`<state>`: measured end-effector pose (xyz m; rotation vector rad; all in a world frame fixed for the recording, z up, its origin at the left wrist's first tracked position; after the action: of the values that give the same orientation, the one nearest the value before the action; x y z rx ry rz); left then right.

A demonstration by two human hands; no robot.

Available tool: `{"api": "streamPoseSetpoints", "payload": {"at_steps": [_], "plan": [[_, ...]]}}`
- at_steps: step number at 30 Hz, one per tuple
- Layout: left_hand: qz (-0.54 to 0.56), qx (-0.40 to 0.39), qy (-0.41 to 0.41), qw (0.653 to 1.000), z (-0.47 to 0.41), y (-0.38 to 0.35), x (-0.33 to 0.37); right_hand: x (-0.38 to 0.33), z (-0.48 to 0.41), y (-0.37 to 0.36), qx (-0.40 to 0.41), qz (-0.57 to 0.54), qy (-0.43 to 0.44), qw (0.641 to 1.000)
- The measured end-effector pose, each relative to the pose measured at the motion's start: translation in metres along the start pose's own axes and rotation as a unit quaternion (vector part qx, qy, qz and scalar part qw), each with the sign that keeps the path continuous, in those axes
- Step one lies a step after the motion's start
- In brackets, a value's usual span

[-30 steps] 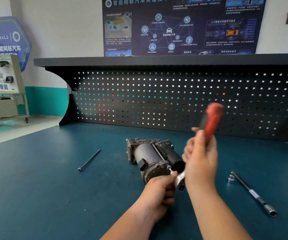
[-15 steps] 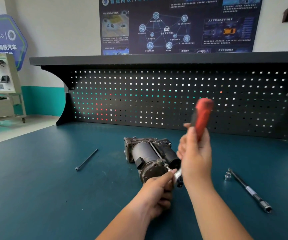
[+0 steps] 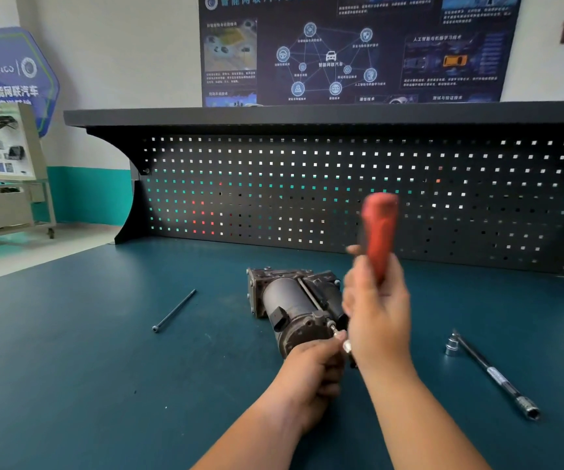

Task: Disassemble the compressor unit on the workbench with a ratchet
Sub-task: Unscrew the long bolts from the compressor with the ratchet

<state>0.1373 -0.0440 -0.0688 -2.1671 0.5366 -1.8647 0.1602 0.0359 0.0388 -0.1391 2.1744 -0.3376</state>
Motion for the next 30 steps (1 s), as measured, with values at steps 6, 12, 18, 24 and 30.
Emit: {"api": "streamPoseSetpoints", "payload": {"at_steps": [6,12,18,24,30], "plan": [[0.035,0.011,0.01,0.999,0.001,-0.005,0.001,0.046,-0.016,0.058,0.271,-0.301,-0.295,0.865],[0.028,0.014,0.051,0.998,0.004,-0.004,0.001,0.036,-0.021,0.051,0.24,-0.243,-0.225,0.912],[0.011,0.014,0.06,0.998,-0.001,0.002,-0.004,-0.003,0.004,-0.003,-0.011,0.083,0.056,0.995],[0.144,0.012,-0.012,0.99,0.0,-0.011,0.005,0.0,0.028,-0.035,-0.173,0.249,0.191,0.934],[-0.007,0.02,0.017,1.0,0.001,-0.002,-0.003,0.006,-0.005,0.011,0.077,-0.054,-0.032,0.995]]}}
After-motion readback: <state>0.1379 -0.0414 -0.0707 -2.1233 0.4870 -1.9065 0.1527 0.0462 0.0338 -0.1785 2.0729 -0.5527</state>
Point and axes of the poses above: each hand's wrist, its own z-axis away from the middle knuckle, its own y-axis out of the back of the hand, x = y × z, the point moved 5 cm from there along -z, towards the middle knuckle, and after that the axes turned 12 degrees about -y, right-handed, at the moved point
